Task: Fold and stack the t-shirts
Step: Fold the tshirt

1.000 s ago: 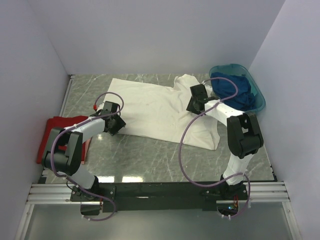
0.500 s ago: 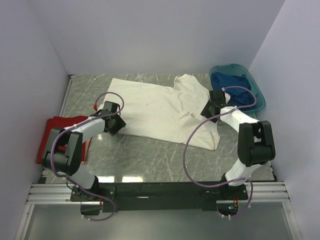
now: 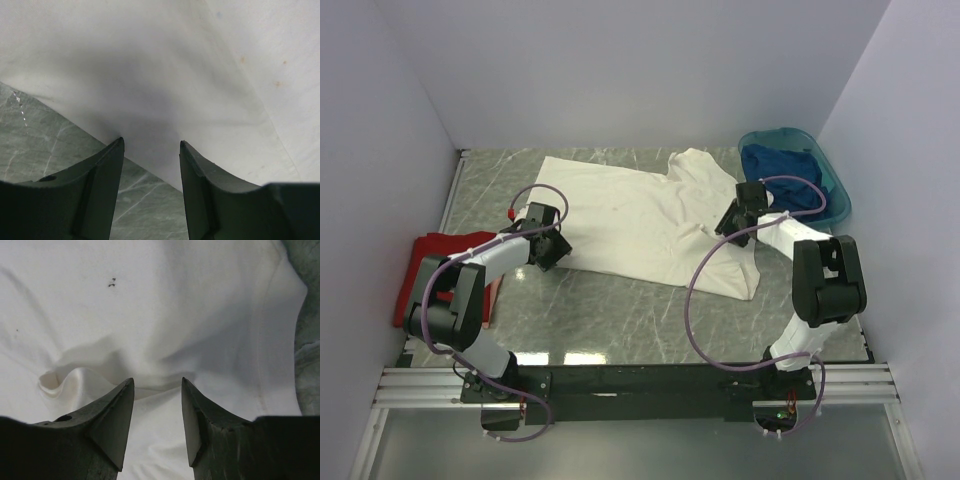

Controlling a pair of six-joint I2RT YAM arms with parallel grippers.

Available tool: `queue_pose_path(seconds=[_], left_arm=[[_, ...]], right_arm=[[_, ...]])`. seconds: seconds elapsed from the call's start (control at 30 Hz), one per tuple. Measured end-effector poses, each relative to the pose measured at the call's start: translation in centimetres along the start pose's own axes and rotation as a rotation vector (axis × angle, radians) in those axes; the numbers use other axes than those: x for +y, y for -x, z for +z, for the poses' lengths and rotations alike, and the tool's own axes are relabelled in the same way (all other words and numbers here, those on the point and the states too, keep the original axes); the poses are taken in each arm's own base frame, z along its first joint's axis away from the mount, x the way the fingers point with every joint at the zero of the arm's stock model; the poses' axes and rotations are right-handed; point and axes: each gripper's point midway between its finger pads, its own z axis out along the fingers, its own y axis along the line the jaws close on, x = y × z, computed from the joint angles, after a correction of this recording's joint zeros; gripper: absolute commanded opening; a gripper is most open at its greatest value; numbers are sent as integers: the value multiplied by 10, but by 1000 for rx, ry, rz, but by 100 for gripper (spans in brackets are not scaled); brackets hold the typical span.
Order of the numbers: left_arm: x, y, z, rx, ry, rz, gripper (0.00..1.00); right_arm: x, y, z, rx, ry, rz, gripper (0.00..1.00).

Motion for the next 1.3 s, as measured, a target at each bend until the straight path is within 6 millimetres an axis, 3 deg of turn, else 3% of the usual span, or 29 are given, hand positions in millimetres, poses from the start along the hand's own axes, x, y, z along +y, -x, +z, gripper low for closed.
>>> queue_pose_path(seconds=[0.27,0.53,0.6,0.83,1.07,1.17,1.3], left_arm=[[0,0,0,1,-1,0,54],[0,0,0,1,-1,0,54],[0,0,0,1,-2,0,54],[-1,-1,0,4,-5,-1,54],[-2,-1,0,5,-9,-1,54],[-2,-1,0,5,-9,-1,54],[-2,-1,0,6,-10,-1,54]], right_arm=[[0,-7,3,14,18,5,44],[0,-14,5,20,24,12,4],[-2,-17,6,25,21,12,0],[-6,-29,6,39,21,5,0],[-1,-22,-6,5,45,2,0],[0,-18,-11,-12,46,-4,8],[-4,-15,-13,-30,23,-21,32]])
